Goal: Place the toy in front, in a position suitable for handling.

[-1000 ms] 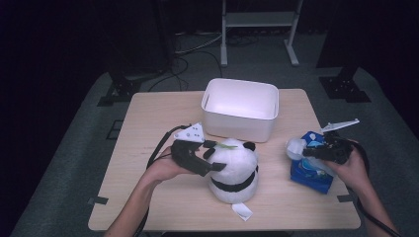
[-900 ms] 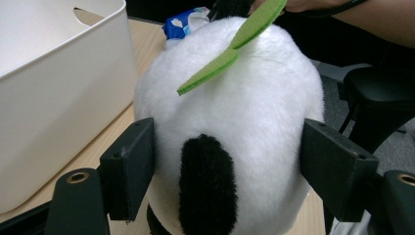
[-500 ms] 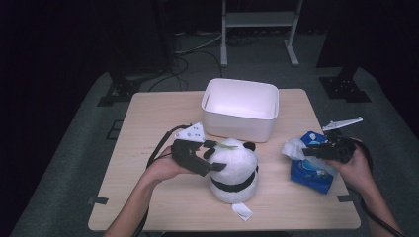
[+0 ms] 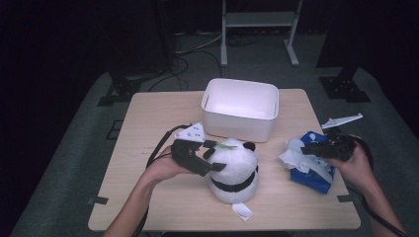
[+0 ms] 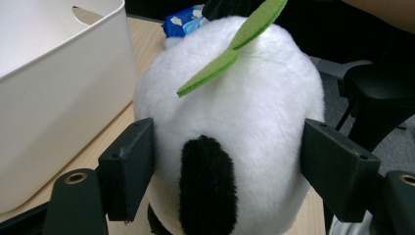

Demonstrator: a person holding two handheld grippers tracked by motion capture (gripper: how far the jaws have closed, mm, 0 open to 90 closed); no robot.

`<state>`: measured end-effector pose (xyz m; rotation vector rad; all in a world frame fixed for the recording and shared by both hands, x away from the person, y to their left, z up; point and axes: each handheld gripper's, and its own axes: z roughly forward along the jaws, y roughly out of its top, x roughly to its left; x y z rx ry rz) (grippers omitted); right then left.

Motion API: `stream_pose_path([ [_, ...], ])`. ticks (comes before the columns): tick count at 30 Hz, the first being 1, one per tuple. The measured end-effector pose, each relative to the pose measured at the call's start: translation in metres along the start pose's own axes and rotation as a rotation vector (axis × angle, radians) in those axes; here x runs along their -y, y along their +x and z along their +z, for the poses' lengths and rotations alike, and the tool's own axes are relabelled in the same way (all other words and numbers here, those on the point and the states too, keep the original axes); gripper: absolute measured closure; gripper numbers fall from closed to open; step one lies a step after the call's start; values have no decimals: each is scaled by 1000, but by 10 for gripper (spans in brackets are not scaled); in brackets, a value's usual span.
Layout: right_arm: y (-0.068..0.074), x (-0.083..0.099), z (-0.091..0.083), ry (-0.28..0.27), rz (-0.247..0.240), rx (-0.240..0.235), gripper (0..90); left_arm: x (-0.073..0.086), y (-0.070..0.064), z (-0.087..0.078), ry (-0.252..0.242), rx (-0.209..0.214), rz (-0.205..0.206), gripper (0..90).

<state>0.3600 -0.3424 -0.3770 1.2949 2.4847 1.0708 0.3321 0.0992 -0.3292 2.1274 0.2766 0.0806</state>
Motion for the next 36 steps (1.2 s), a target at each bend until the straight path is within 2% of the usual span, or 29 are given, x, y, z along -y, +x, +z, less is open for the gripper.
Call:
stream_pose_path([
  [5,8,-3,1,-7,-20,-26,677,0,1,-1,1,-1,2,238],
  [13,28,-11,8,-18,-73,-106,677,0,1,-1,4,-3,4,237],
  [25,58,-24,19,-29,-158,-197,675,1,2,-4,8,-7,1,237],
  [33,85,-37,28,-40,-225,-305,673,1,2,-6,12,-9,4,237],
  [36,97,-43,33,-41,-261,-364,667,2,2,-8,10,-13,1,237],
])
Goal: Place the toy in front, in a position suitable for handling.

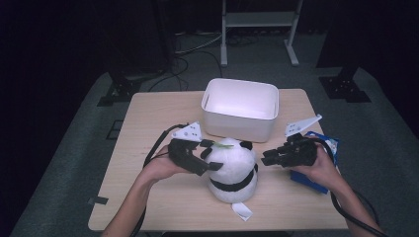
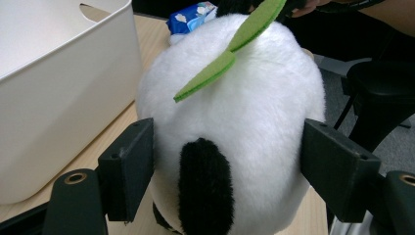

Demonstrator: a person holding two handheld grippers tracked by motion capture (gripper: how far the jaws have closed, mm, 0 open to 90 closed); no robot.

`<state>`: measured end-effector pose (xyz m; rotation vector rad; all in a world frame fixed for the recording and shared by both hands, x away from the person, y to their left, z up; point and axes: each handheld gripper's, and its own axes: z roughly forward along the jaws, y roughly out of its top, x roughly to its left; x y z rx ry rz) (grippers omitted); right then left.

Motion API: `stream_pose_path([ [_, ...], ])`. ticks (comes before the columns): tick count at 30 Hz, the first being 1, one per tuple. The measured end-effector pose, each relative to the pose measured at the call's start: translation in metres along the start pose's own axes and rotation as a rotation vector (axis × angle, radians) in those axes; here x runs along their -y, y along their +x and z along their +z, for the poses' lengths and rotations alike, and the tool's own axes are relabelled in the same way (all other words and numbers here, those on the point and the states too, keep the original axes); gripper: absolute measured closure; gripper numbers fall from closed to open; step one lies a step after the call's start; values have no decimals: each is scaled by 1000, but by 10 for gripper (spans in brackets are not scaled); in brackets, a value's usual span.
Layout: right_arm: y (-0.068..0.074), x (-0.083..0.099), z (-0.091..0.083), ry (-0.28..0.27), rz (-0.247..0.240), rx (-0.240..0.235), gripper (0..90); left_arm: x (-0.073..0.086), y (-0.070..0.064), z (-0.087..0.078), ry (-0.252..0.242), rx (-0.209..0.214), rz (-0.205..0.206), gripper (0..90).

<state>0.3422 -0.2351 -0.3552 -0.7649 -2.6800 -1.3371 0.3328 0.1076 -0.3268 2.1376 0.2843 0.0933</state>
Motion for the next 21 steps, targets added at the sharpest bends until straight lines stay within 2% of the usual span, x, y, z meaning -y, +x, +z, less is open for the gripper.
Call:
stream_pose_path([
  [6,12,-16,17,22,-60,-65,661,2,0,-9,19,-16,2,233],
  [9,15,-23,23,25,-78,-71,660,4,1,-14,28,-27,-5,221],
  [16,18,-38,31,14,-89,-75,655,4,0,-32,51,-82,2,189],
  [21,24,-49,39,20,-114,-77,653,-1,-2,-40,52,-90,17,165],
])
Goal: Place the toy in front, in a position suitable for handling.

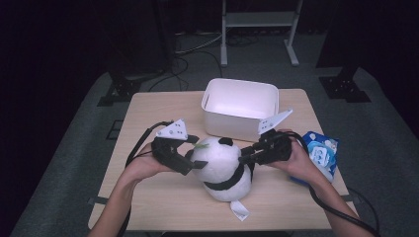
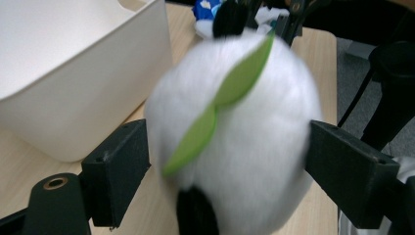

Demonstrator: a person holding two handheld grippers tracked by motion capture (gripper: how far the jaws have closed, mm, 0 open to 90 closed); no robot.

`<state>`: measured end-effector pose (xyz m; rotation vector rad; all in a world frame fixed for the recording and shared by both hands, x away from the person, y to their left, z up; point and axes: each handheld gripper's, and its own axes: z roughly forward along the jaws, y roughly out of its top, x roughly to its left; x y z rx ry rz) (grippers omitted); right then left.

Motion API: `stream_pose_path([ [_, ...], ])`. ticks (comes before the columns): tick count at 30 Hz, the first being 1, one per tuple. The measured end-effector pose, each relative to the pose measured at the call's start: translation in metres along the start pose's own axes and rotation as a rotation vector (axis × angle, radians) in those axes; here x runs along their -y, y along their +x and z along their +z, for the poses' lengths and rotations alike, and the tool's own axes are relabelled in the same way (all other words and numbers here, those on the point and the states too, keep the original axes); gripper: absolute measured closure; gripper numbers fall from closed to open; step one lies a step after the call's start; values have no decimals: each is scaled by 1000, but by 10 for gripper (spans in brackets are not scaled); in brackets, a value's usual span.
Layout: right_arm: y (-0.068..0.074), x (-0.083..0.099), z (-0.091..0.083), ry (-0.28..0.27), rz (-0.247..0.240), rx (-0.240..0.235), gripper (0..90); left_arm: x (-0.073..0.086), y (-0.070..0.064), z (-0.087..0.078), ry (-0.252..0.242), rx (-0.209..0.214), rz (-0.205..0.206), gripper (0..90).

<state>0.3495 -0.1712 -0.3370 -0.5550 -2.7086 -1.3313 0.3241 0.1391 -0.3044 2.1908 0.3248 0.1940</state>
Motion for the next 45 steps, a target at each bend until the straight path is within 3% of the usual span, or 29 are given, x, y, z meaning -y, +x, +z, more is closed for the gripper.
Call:
stream_pose_path([
  [13,16,-27,27,29,-64,-35,652,2,-3,1,66,5,32,161],
  [16,15,-29,30,36,-67,-38,640,7,-2,-2,60,10,38,215],
  [22,12,-24,36,73,-63,-25,628,17,-1,-9,49,18,40,222],
  [32,1,-17,39,97,-42,-16,628,36,7,-20,36,21,-6,220],
  [39,2,-19,49,112,-44,-26,630,55,14,-27,17,28,-43,220],
  [45,4,-19,50,130,-35,-23,639,61,16,-27,3,31,-69,219],
])
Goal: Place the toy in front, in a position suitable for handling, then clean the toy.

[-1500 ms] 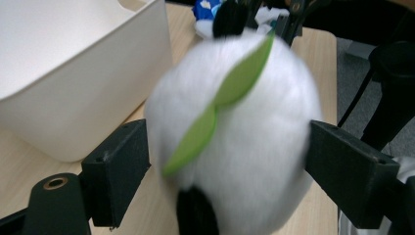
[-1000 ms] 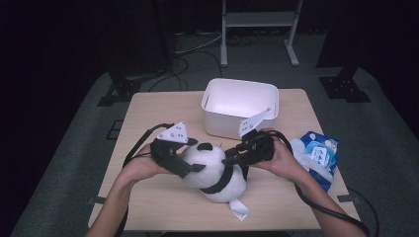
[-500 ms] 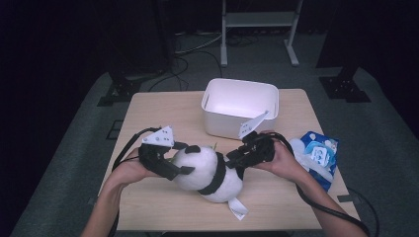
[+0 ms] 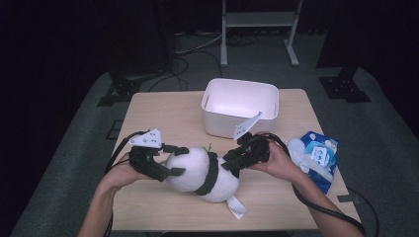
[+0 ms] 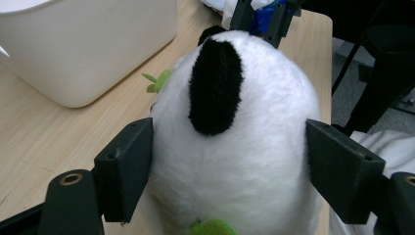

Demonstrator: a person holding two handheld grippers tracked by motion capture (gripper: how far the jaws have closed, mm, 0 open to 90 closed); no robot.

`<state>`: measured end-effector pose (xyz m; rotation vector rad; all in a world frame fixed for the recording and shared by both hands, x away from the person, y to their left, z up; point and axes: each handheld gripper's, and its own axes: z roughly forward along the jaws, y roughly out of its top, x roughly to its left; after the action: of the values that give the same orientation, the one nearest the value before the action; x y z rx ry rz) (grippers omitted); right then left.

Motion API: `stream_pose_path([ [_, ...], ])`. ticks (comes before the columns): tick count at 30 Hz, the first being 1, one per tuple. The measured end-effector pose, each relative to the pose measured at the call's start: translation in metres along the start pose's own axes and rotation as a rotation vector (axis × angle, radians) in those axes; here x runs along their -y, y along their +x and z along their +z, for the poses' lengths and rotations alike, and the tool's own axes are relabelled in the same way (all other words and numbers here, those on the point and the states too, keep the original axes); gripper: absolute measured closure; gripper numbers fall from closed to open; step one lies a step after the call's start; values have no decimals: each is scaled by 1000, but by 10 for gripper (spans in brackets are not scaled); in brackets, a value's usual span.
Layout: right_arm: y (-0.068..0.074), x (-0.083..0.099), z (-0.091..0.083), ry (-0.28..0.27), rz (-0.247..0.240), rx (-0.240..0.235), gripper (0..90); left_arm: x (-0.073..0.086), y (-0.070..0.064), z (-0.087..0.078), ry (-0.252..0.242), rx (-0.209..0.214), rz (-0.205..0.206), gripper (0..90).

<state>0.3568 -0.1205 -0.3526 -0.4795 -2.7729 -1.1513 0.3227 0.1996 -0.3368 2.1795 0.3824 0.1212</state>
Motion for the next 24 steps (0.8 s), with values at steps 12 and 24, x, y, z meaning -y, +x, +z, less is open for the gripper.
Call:
stream_pose_path([
  [12,-2,0,-1,4,-2,13,621,14,6,-3,-5,4,-30,210],
  [24,1,-3,2,21,-7,15,626,32,11,2,21,10,-47,210],
])
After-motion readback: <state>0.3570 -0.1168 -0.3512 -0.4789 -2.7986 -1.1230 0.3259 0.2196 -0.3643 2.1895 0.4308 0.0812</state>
